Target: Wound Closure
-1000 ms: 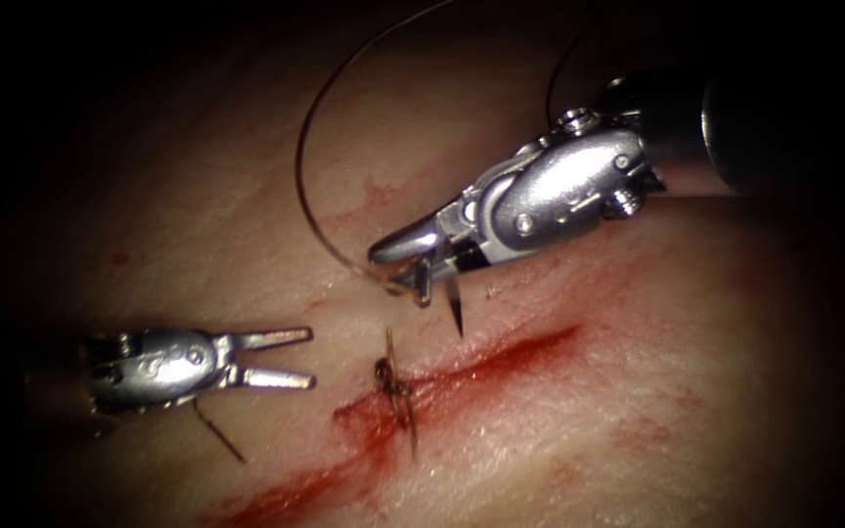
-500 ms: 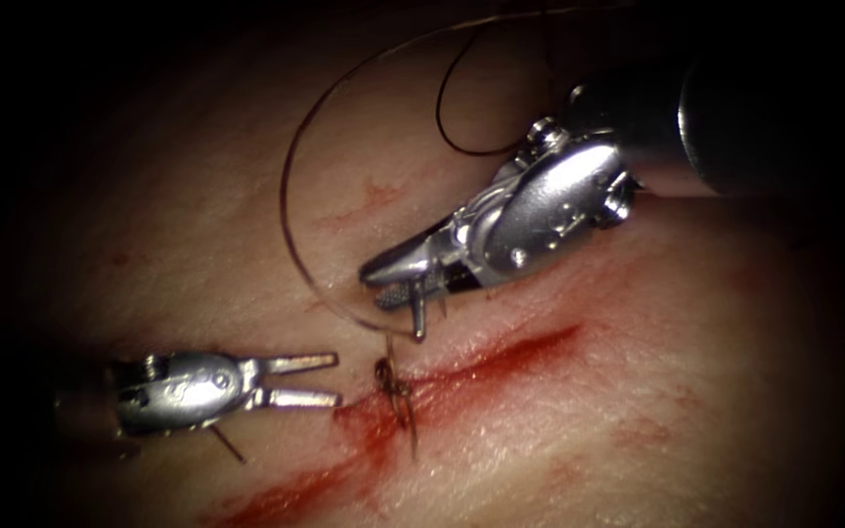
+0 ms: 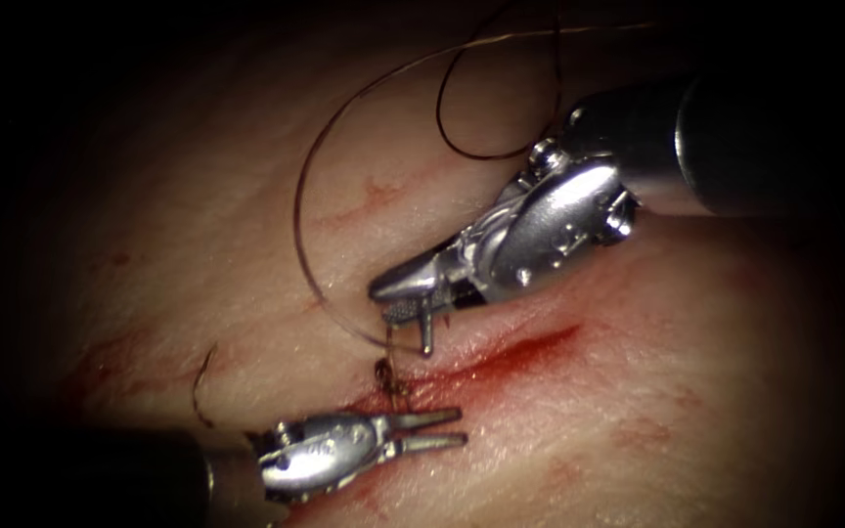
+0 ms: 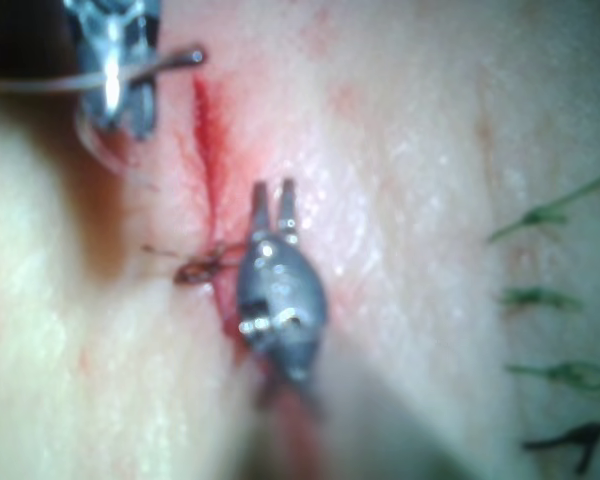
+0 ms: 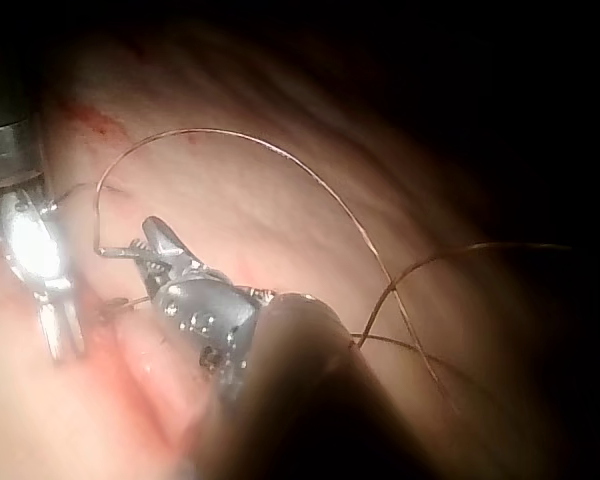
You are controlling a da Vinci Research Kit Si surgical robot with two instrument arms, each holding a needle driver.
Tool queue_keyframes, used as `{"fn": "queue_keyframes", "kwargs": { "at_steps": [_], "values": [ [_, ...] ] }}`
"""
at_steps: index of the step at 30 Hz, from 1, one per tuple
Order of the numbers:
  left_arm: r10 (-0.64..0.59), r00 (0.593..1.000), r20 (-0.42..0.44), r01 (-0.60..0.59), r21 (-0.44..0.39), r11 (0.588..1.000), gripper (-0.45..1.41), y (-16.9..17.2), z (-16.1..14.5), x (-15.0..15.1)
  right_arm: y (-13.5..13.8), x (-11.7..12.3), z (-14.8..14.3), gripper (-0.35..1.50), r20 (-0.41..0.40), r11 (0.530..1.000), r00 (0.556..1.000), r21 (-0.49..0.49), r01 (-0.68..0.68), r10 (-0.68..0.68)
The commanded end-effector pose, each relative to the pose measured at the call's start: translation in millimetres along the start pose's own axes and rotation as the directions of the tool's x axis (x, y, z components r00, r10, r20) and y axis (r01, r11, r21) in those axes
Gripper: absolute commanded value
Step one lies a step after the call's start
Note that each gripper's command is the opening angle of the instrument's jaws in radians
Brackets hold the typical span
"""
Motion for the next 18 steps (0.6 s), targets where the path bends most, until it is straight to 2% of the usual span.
{"fn": "queue_keyframes", "kwargs": {
  "at_steps": [1,8,14,18],
  "values": [
    [-0.001,1.0,0.002,0.001,0.014,1.0,0.1,0.4,1.0,-1.0,-0.3,-0.4,0.4,-0.35,-0.003,1.0,1.0,0.002,0.001,-0.001],
    [-0.013,1.0,-0.001,0.013,0.08,0.997,0.13,-0.4,1.8,-2.0,-0.4,-0.3,0.2,-0.35,-0.005,1.0,1.0,0.003,0.002,-0.002],
    [-0.033,0.999,-0.002,0.033,0.085,0.996,0.13,-1.3,1.9,-4.0,-0.8,-0.8,0.3,-0.35,-0.002,1.0,1.0,0.004,0.005,-0.005],
    [-0.03,1.0,-0.001,0.031,0.07,0.997,0.13,-1.1,2.2,-4.2,-1.1,-1.7,0.2,-0.35,0.004,1.0,1.0,0.005,0.008,-0.008]
  ]
}}
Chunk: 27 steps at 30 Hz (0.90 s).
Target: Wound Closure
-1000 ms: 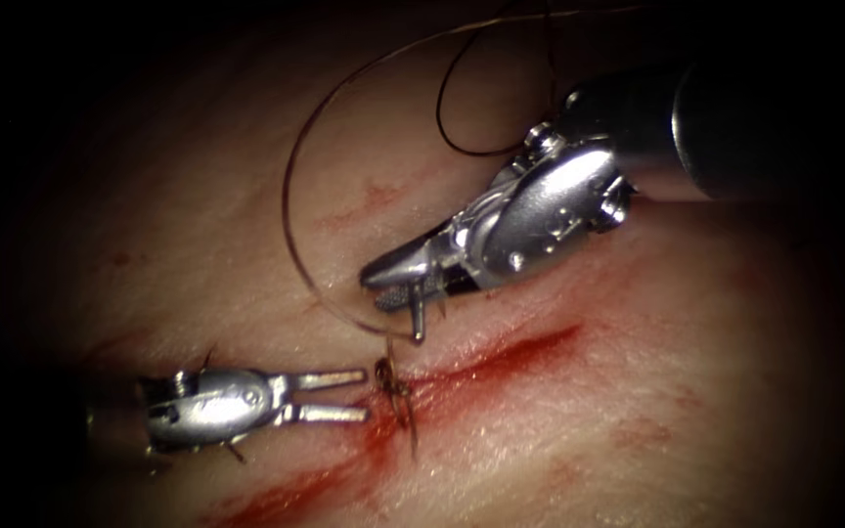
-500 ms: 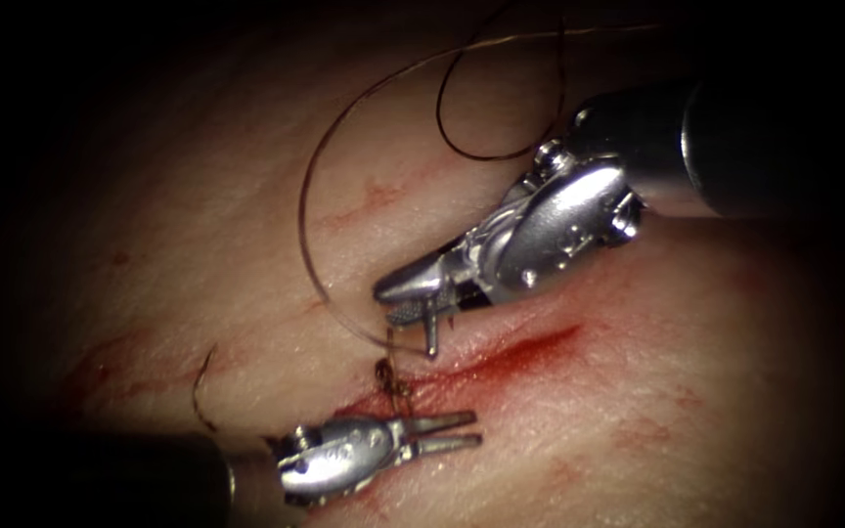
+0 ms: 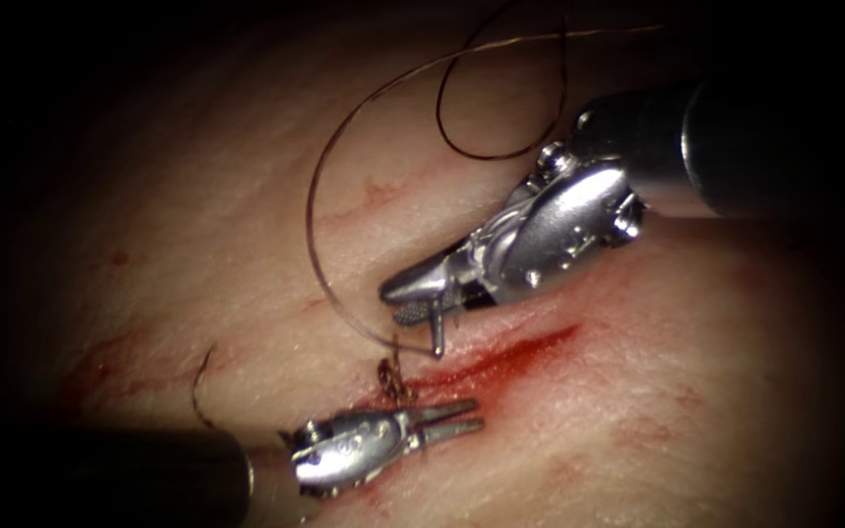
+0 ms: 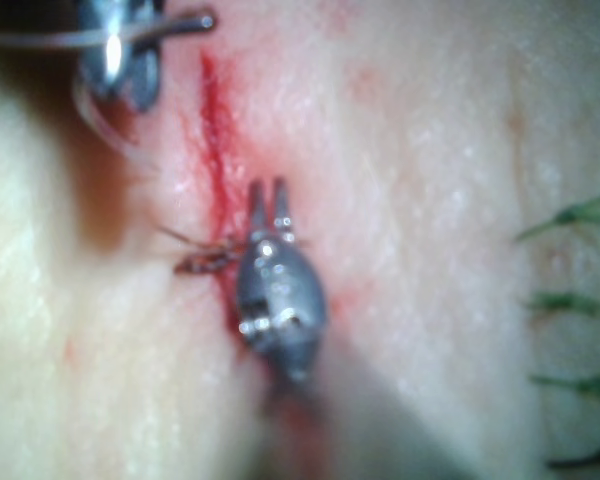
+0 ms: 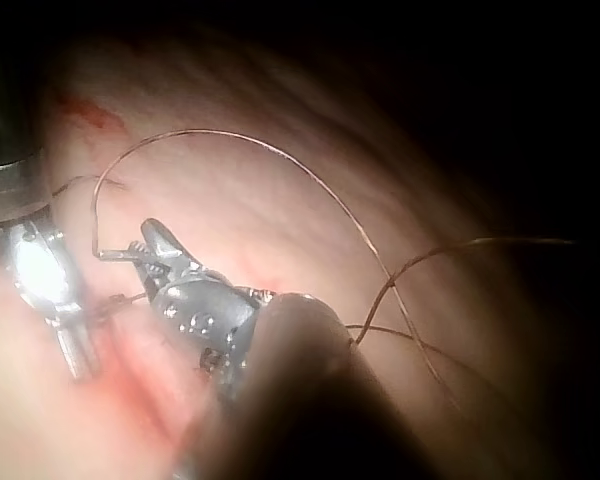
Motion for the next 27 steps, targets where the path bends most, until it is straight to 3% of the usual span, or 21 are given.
{"fn": "queue_keyframes", "kwargs": {
  "at_steps": [1,17,27],
  "values": [
    [0.0,1.0,0.002,0.0,-0.004,1.0,0.15,0.4,0.6,-0.9,-0.3,-0.9,0.5,-0.35,0.001,1.0,1.0,0.0,0.001,-0.001],
    [0.005,1.0,0.011,-0.005,-0.021,1.0,0.13,0.6,0.8,-1.3,-1.8,-2.0,1.6,-0.35,0.005,0.999,0.999,-0.023,-0.035,0.035],
    [0.005,1.0,0.011,-0.005,-0.028,1.0,0.13,0.6,0.7,-1.4,-0.7,-1.0,1.4,-0.35,-0.004,0.998,0.999,-0.03,-0.05,0.05]
  ]
}}
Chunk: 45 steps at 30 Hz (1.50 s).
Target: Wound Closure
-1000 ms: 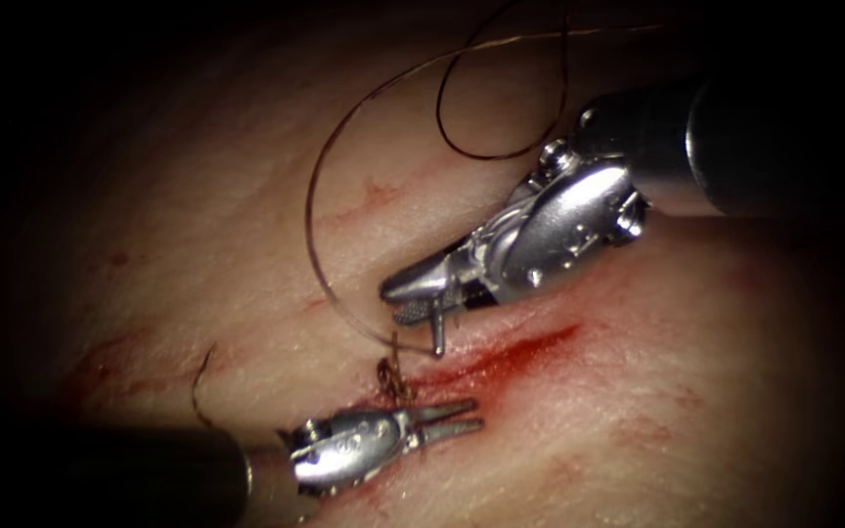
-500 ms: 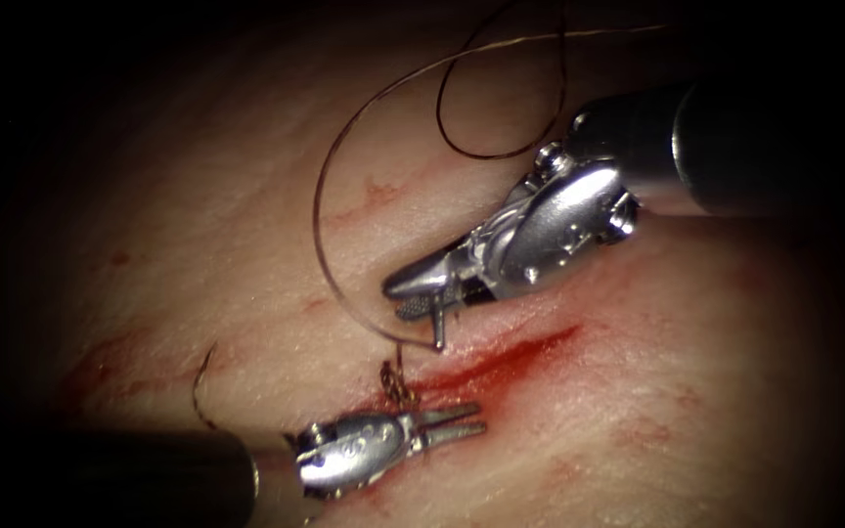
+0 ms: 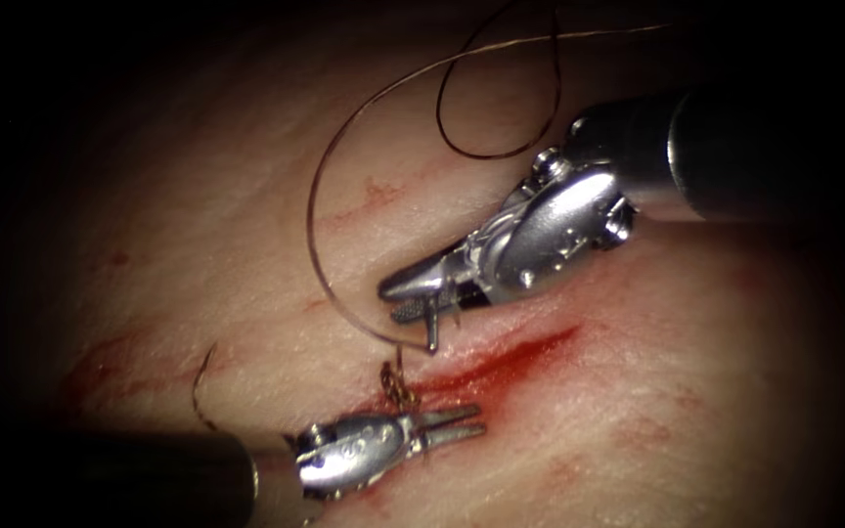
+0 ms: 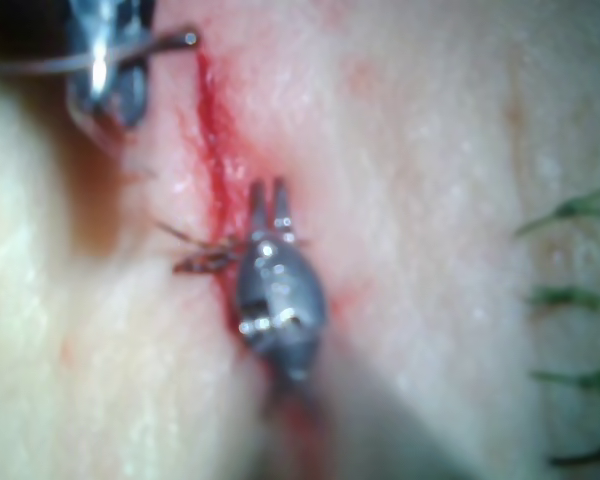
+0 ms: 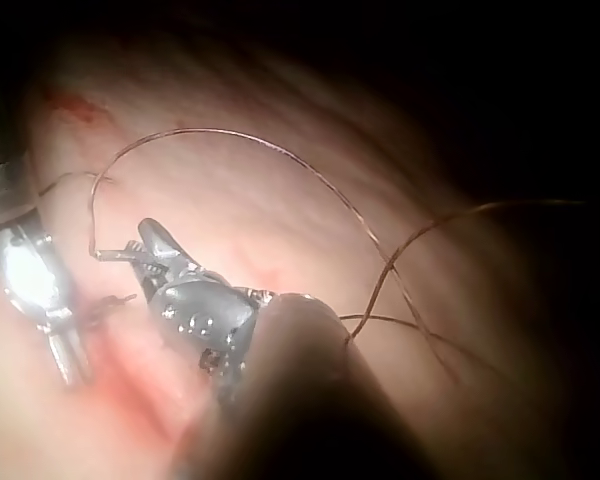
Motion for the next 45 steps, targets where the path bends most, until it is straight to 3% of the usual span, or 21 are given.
{"fn": "queue_keyframes", "kwargs": {
  "at_steps": [1,12,20,34,45],
  "values": [
    [-0.002,1.0,0.0,0.002,-0.003,1.0,0.13,0.4,0.6,-0.7,-0.1,-0.5,0.6,-0.35,0.001,1.0,1.0,-0.001,0.001,-0.001],
    [-0.003,1.0,0.0,0.003,-0.006,1.0,0.13,0.3,0.3,-0.6,-0.5,-0.6,1.6,-0.35,0.003,1.0,1.0,0.002,0.006,-0.006],
    [-0.006,1.0,0.001,0.006,-0.012,1.0,0.13,0.2,-0.2,-0.2,-2.9,-1.6,2.4,-0.35,0.002,0.999,1.0,0.014,0.03,-0.03],
    [-0.007,1.0,0.001,0.007,-0.012,1.0,0.13,0.4,-0.3,-0.2,-6.6,-0.6,1.6,-0.35,-0.021,0.995,0.996,0.051,0.091,-0.09],
    [-0.005,1.0,0.001,0.005,-0.013,1.0,0.13,0.3,-0.3,-0.4,-9.1,-1.8,2.1,-0.35,-0.022,0.994,0.996,0.068,0.091,-0.09]
  ]
}}
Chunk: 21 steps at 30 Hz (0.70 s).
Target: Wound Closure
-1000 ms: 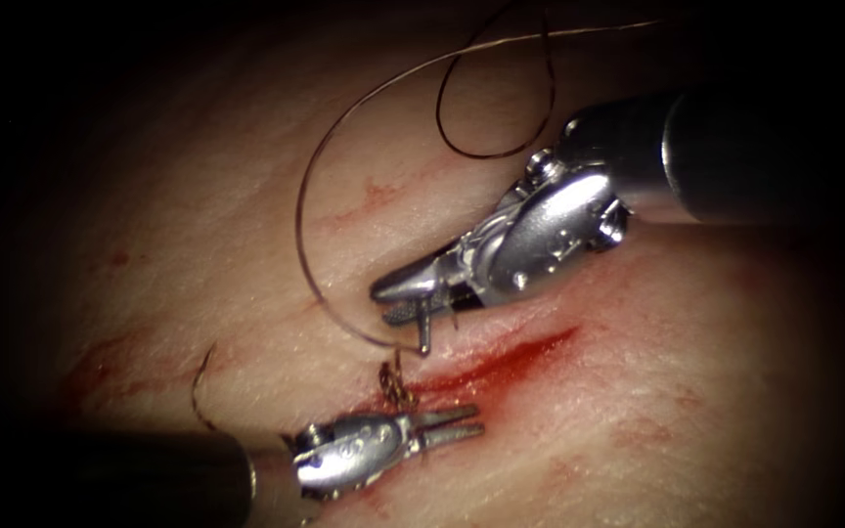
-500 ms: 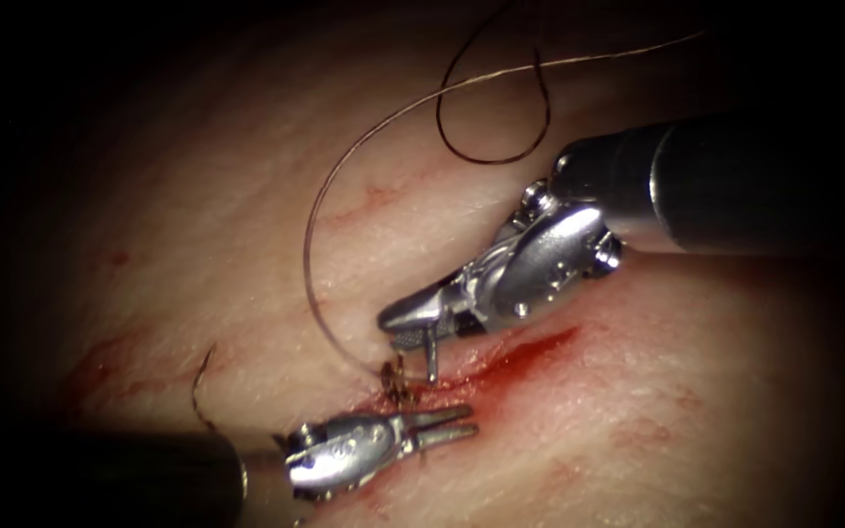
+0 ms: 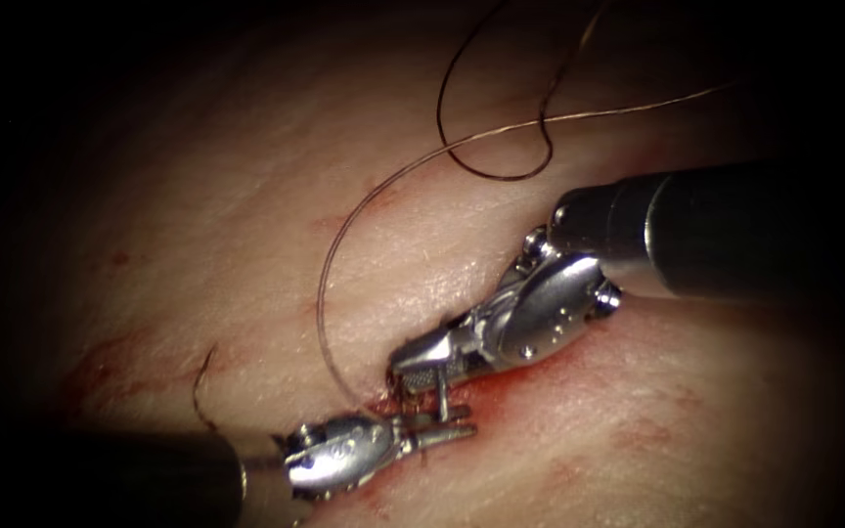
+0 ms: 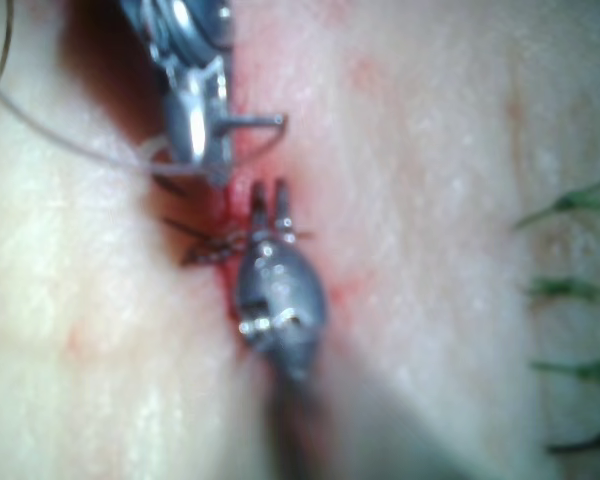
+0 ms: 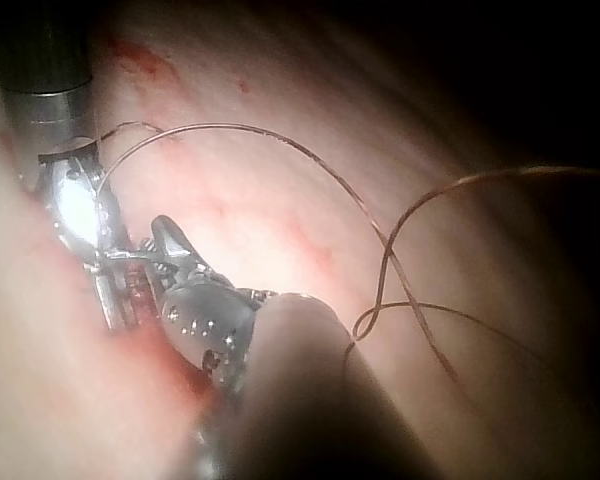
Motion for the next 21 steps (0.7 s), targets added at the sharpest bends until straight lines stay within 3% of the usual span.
{"fn": "queue_keyframes", "kwargs": {
  "at_steps": [1,21],
  "values": [
    [-0.002,1.0,0.0,0.002,-0.003,1.0,0.13,0.4,0.6,-0.7,-0.6,-0.7,0.7,-0.35,0.001,1.0,1.0,-0.003,-0.018,0.018],
    [-0.001,1.0,0.006,0.001,-0.003,1.0,0.13,0.3,0.6,-0.9,-3.7,-1.6,0.3,-0.35,0.007,0.98,0.98,0.003,-0.199,0.199]
  ]
}}
